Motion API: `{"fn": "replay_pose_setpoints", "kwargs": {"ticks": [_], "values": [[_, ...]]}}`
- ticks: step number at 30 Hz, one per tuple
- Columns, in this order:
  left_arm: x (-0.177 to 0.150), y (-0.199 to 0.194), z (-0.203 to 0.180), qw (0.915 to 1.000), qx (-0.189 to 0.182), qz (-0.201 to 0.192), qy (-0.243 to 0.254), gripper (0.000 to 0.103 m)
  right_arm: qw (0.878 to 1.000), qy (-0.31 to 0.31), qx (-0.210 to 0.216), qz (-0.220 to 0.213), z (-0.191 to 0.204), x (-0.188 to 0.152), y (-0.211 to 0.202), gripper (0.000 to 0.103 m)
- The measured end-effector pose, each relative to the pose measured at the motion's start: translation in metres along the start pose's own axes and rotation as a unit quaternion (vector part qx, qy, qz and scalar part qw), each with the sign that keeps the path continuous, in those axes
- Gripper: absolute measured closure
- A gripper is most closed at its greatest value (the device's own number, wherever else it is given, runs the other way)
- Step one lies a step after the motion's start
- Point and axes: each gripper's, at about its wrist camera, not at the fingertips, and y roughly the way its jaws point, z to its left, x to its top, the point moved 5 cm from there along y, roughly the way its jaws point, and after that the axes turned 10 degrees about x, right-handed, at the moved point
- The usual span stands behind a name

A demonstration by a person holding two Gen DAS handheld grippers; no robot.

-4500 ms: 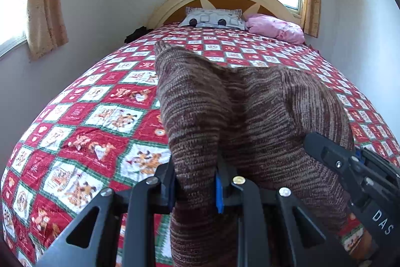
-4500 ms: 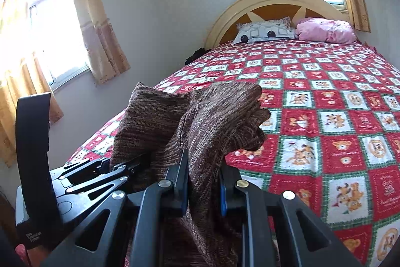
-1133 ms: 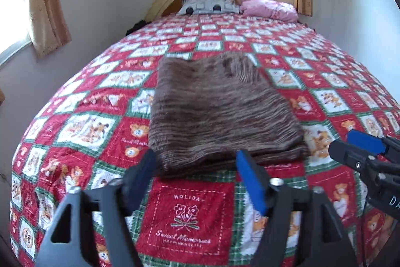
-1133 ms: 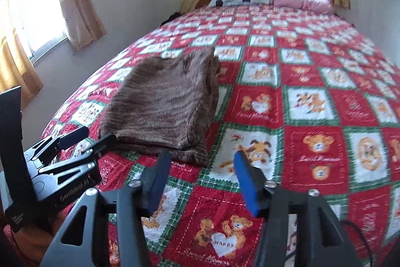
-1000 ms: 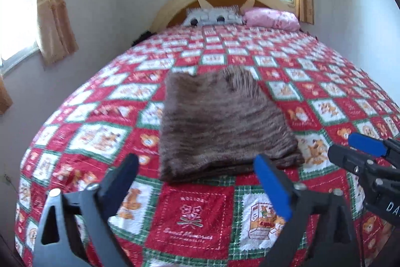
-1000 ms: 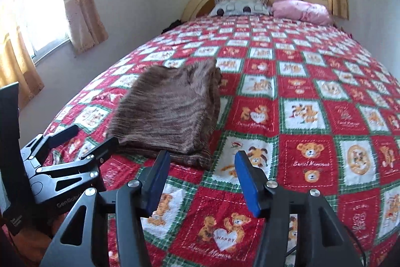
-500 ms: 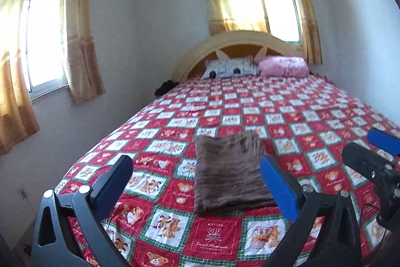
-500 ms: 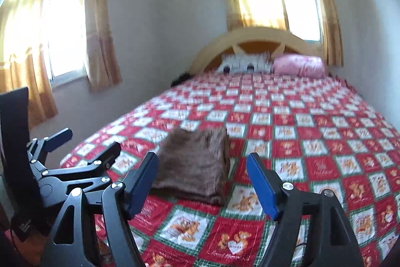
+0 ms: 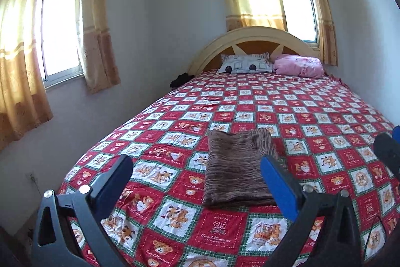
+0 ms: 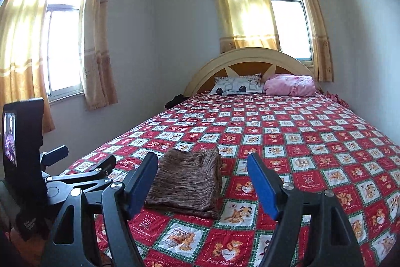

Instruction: Fold small clothes

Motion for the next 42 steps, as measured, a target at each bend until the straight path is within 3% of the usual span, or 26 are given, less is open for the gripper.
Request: {"fn": "replay_pose_setpoints", "kwargs": {"ticks": [42], "values": [[-0.005,0.007,-0.008,0.9997,0.002,0.016,0.017,0.0,1.0,0.014,-0.01,0.007,-0.005,-0.011,0.0,0.029]]}}
